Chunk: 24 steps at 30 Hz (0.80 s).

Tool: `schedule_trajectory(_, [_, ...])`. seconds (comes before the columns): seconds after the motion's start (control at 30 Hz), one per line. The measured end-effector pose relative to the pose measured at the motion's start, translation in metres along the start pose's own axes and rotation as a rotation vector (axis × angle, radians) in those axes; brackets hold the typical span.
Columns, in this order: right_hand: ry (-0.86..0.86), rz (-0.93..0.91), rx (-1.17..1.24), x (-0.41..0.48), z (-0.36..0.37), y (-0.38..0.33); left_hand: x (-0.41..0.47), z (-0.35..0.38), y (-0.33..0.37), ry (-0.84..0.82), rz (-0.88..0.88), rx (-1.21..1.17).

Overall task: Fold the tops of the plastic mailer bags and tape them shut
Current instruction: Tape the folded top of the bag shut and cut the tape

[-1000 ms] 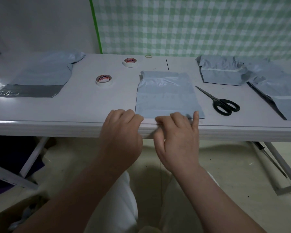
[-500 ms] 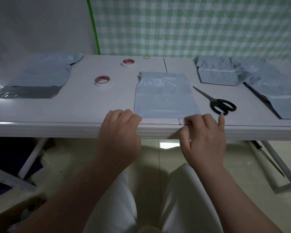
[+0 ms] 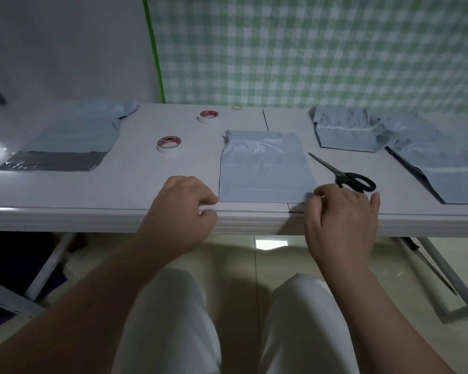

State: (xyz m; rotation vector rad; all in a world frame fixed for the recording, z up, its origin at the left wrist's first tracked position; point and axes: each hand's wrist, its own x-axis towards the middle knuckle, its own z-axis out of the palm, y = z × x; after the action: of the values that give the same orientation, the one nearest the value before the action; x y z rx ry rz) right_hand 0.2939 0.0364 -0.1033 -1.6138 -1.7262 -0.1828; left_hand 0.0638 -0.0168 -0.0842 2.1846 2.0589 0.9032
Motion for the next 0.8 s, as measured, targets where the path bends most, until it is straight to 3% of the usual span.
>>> schedule_trajectory(0.2, [-0.007, -0.006, 0.168, 0.017, 0.0, -0.024, 0.057, -0.022, -0.043, 0.131, -0.214, 0.077])
schedule_trajectory(0.33, [-0.103, -0.065, 0.246, 0.021, 0.002, -0.045, 0.085, -0.013, -0.08, 0.011, -0.347, 0.125])
schedule_trajectory(0.63, [-0.227, 0.008, 0.437, 0.034, -0.005, -0.069, 0.09, -0.006, -0.081, 0.021, -0.317, 0.199])
schedule_trajectory(0.73, [-0.297, 0.08, 0.613, 0.035, -0.007, -0.077, 0.08, -0.015, -0.055, 0.09, -0.292, -0.013])
schedule_trajectory(0.8, [-0.362, 0.15, 0.759, 0.037, -0.009, -0.08, 0.07, -0.024, -0.027, 0.078, -0.313, -0.391])
